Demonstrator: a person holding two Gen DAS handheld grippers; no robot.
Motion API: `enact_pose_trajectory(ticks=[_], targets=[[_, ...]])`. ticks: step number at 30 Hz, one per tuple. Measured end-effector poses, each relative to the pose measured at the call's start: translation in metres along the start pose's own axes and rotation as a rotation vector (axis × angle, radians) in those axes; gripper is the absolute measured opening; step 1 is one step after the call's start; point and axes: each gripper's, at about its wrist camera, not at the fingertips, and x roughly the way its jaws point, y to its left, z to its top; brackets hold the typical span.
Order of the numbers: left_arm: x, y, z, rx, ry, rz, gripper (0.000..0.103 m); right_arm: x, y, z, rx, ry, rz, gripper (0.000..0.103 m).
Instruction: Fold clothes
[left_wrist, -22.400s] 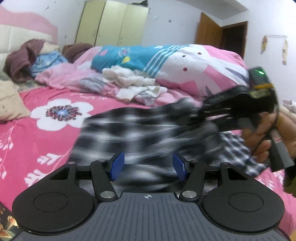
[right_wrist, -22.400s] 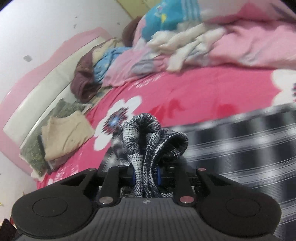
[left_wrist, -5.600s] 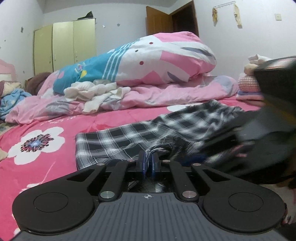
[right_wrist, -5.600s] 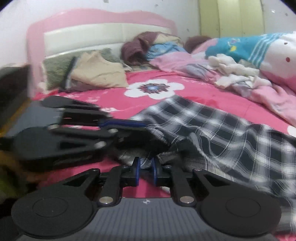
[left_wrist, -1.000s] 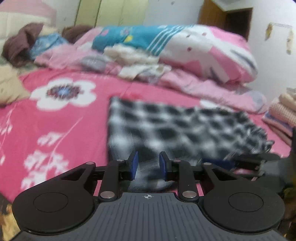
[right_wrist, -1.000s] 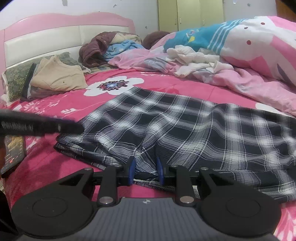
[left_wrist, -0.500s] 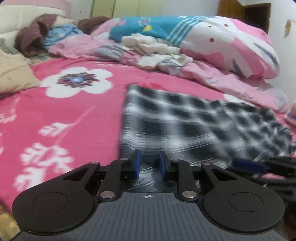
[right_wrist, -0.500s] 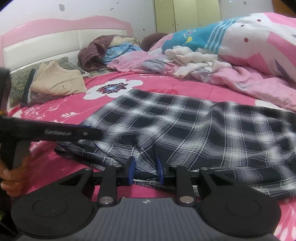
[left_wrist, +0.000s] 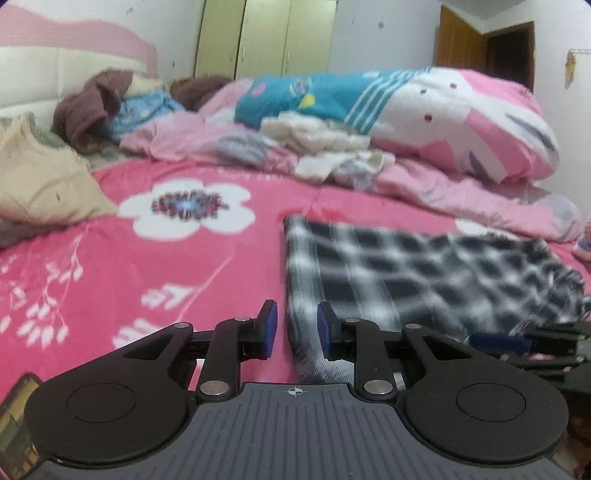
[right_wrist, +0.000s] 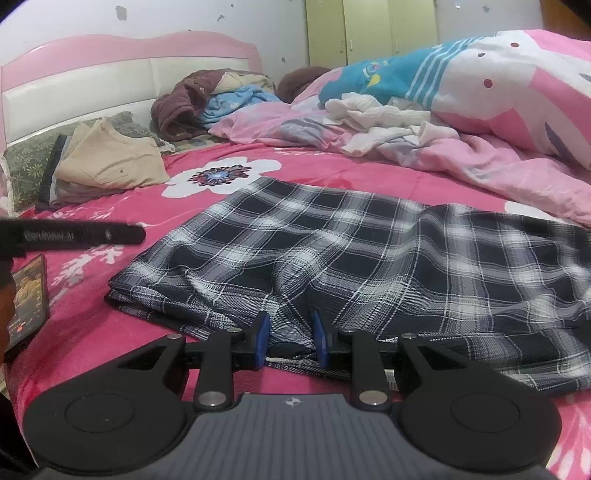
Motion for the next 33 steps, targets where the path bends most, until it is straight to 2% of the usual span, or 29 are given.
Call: enact_pose_trajectory(ticks=[4, 10, 15, 33], targets=[[0.004, -0.014, 0.002, 0.016, -0.007, -0.05, 0.024, 0.0, 0.0, -0.001, 0.002, -0.001, 0.001, 0.027], [0.012, -0.035, -0.007, 0.073, 0.038, -0.114, 0.024, -0.001, 0.0, -0.001, 0.005, -0.003, 0.003, 0.027], [0.03, -0.036, -0.02, 0.11, 0.138, -0.093, 0.026, -0.001, -0.001, -0.001, 0.008, -0.004, 0.006, 0.027], [0.027, -0.03, -0.02, 0.069, 0.159, -0.112, 0.029, -0.001, -0.001, -0.001, 0.008, -0.007, 0.006, 0.027]])
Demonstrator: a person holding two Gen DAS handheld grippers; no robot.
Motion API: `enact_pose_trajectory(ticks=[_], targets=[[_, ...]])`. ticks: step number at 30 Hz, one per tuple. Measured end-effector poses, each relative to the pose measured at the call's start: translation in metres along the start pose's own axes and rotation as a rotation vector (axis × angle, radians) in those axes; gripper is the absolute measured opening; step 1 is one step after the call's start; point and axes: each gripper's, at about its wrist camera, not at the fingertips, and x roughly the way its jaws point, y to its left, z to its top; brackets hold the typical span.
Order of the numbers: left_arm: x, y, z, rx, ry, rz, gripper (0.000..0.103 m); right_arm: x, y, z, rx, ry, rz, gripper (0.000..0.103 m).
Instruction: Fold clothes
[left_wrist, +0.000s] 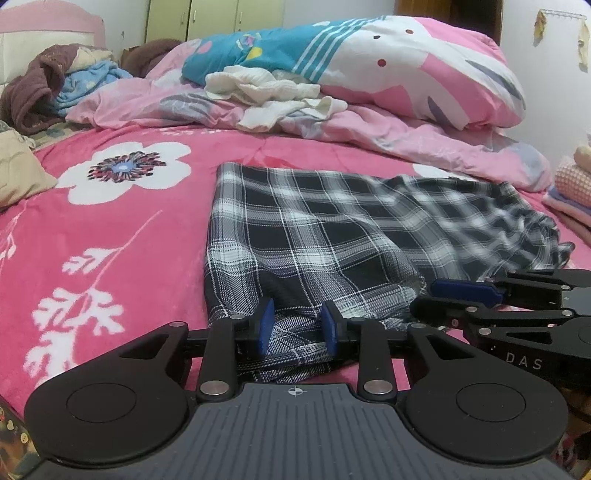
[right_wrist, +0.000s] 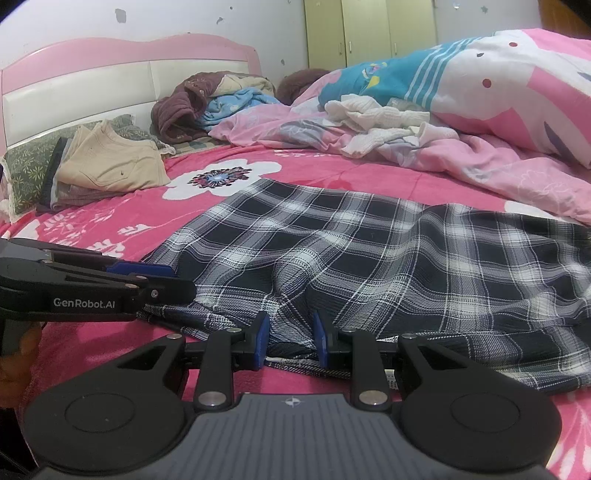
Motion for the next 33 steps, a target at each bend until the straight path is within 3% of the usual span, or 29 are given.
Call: enact_pose_trajectory(ticks=[18, 33], targets=[[0.001, -0.0006, 0.0031, -0.012, 0.018, 0.0, 0.031, 0.0005, 0.0002, -0.0006, -0.001, 0.001, 0.006, 0.03], [0.0023, -0.0034, 0.005, -0.018, 0.027, -0.005, 0.039, 0.0003, 0.0015, -0.0016, -0.001, 0.0, 0.005, 0.031]])
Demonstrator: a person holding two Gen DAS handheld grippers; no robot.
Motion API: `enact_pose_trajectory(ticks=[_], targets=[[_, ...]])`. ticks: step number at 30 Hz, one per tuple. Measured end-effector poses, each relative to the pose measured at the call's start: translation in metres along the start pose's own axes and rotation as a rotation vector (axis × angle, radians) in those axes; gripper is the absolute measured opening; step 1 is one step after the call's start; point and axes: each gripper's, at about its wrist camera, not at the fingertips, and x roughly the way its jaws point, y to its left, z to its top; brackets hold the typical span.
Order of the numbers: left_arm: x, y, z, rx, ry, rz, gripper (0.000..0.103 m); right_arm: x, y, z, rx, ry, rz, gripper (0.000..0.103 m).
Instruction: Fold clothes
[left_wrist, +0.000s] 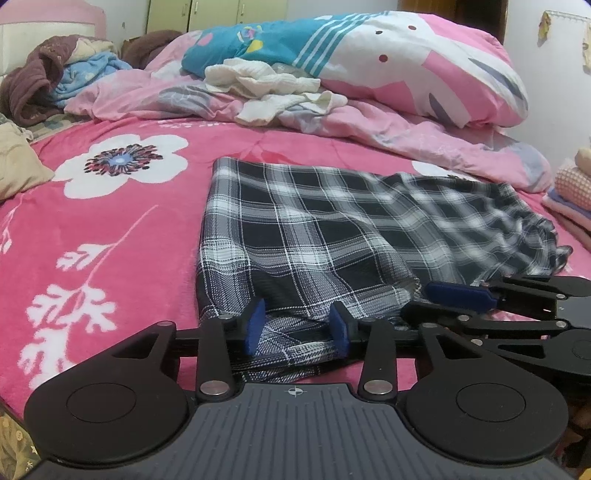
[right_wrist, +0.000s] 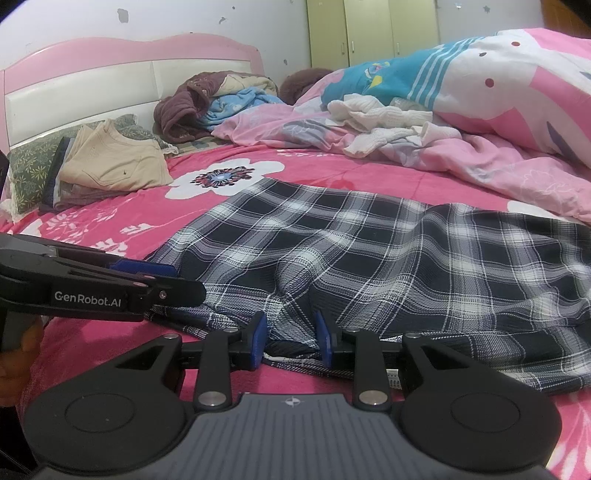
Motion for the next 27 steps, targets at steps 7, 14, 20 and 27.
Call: enact_pose_trajectory(ticks=[7, 14, 20, 27], targets=[[0.0, 0.0, 0.0, 0.0, 0.002, -0.002, 0.041, 0.0, 0.0, 0.0, 0.0, -0.002, 0.0, 0.031], [0.0, 0.0, 0.0, 0.004, 0.002, 0.0, 0.041, 0.001, 0.002, 0.0, -0.004, -0.002, -0.005, 0.031], [-0.001, 0.001, 0.0, -0.004, 0.005, -0.006, 0.043, -0.003, 0.01, 0.0, -0.042, 0.009, -0.038, 0.033], [-0.001, 0.002, 0.001, -0.02, 0.01, -0.017, 0.045, -0.02, 0.021, -0.003, -0.084, 0.076, -0.056, 0.039]])
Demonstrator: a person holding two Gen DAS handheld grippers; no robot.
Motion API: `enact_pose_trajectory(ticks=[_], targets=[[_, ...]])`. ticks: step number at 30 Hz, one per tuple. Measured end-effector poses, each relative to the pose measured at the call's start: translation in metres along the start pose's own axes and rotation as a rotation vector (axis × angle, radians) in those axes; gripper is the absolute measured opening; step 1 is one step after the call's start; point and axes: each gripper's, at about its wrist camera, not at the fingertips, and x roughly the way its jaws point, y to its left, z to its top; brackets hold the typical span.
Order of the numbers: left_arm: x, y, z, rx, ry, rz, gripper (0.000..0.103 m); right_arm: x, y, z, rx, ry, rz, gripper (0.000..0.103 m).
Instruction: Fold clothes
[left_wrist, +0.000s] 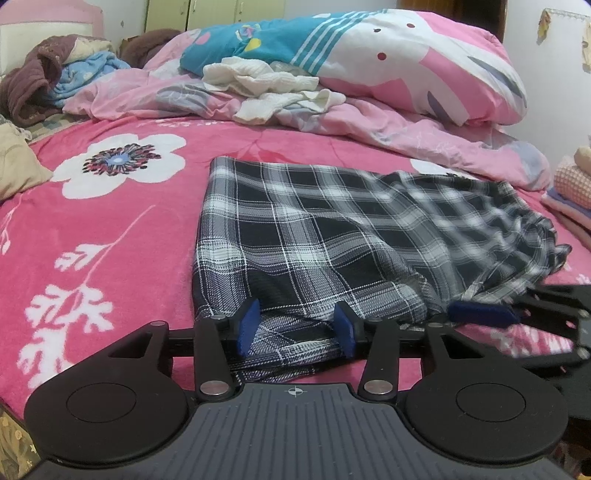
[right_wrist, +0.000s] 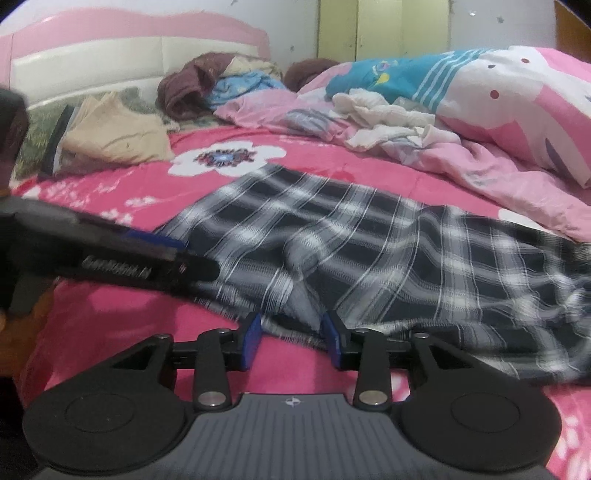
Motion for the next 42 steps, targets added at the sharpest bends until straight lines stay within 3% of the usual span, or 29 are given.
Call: enact_pose_trajectory(ticks=[3, 7, 12, 16, 22, 25, 31, 35, 38, 42], targets=[[0.0, 0.001, 0.0, -0.007, 0.002, -0.005, 0.046, -0.016, -0.005, 0.002, 0.048, 0.021, -0.002, 0.039], [0.0, 0.001, 0.001, -0.014, 0.004, -0.011, 0.051, -0.034, -0.025, 0.012, 0.126, -0.03, -0.06, 0.039], [0.0, -0.003, 0.0, 0.002, 0.003, -0.007, 0.054, -0.022, -0.049, 0.024, 0.185, -0.042, -0.154, 0.039], [0.001, -0.004, -0.001, 0.008, 0.003, -0.007, 0.057, 0.007, -0.064, 0.009, 0.214, 0.034, -0.193, 0.041], [0.0, -0.003, -0.002, 0.009, 0.001, -0.01, 0.058, -0.003, -0.06, -0.012, 0.183, 0.014, -0.193, 0.042], [0.0, -0.003, -0.003, 0.009, -0.001, -0.01, 0.059, -0.012, -0.062, -0.004, 0.182, 0.045, -0.193, 0.042], [0.0, -0.004, -0.003, 0.014, -0.002, -0.011, 0.06, -0.009, -0.088, 0.033, 0.205, -0.043, -0.226, 0.042], [0.001, -0.003, -0.002, 0.014, -0.001, -0.012, 0.06, 0.023, -0.121, 0.019, 0.238, 0.066, -0.284, 0.042], [0.002, -0.003, -0.001, 0.015, -0.001, -0.014, 0.061, 0.01, -0.14, -0.005, 0.338, 0.025, -0.232, 0.04], [0.003, -0.004, -0.001, 0.016, 0.0, -0.015, 0.064, -0.01, -0.126, -0.013, 0.256, 0.042, -0.257, 0.041]])
